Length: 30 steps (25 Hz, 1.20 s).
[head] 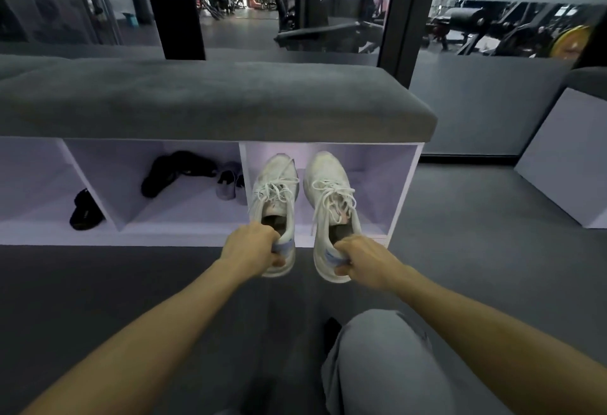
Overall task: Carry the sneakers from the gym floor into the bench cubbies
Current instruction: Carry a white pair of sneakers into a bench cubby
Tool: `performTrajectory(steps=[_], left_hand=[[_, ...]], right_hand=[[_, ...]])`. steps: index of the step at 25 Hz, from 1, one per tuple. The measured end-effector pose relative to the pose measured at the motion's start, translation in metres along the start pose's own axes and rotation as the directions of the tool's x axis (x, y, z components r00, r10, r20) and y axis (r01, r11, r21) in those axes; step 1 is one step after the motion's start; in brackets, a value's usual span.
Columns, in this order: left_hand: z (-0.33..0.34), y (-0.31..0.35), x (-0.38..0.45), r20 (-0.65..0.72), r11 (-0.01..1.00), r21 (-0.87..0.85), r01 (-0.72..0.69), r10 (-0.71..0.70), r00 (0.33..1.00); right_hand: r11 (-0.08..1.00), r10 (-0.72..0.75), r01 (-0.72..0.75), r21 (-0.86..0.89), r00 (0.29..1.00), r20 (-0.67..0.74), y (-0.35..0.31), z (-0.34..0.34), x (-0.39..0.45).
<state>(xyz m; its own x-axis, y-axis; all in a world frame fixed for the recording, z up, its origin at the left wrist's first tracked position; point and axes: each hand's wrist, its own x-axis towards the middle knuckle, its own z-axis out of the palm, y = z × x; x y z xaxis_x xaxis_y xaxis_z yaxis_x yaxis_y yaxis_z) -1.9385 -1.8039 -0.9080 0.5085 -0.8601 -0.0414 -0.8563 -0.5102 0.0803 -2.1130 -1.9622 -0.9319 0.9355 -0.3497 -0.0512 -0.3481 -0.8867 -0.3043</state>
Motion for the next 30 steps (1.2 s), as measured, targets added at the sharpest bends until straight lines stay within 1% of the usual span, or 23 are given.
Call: performTrajectory(steps=[4,9,12,15,20,23,26,30], left_hand=[[0.015,-0.007,0.049,0.024,0.999,-0.037,0.02,-0.019,1.0],[0.035,-0.027,0.129,0.064,0.997,-0.055,0.048,-0.044,0.997],[0.056,-0.045,0.183,0.059,0.997,-0.059,0.055,-0.051,0.997],[0.08,-0.061,0.236,0.091,0.994,-0.078,0.079,-0.072,0.993],[0.122,-0.081,0.31,0.119,0.99,-0.082,0.111,-0.101,0.988],[0.147,-0.093,0.345,0.131,0.988,-0.079,0.136,-0.125,0.983],[0.165,-0.103,0.371,0.201,0.975,-0.126,0.182,-0.154,0.967],[0.187,-0.111,0.39,0.184,0.982,-0.087,0.169,-0.151,0.971]], right_hand=[[1.0,0.024,-0.023,-0.007,0.998,0.053,0.017,0.006,0.048],[0.997,0.077,-0.077,-0.013,0.996,0.051,0.047,0.012,0.128],[0.996,0.085,-0.083,-0.022,0.995,0.053,0.073,0.029,0.186],[0.992,0.122,-0.12,-0.033,0.989,0.078,0.099,0.053,0.24],[0.988,0.155,-0.155,0.001,0.984,0.084,0.133,0.089,0.315],[0.986,0.164,-0.167,0.019,0.982,0.091,0.146,0.112,0.351],[0.982,0.186,-0.188,0.017,0.979,0.08,0.154,0.125,0.376],[0.979,0.205,-0.206,0.008,0.978,0.038,0.162,0.138,0.397]])
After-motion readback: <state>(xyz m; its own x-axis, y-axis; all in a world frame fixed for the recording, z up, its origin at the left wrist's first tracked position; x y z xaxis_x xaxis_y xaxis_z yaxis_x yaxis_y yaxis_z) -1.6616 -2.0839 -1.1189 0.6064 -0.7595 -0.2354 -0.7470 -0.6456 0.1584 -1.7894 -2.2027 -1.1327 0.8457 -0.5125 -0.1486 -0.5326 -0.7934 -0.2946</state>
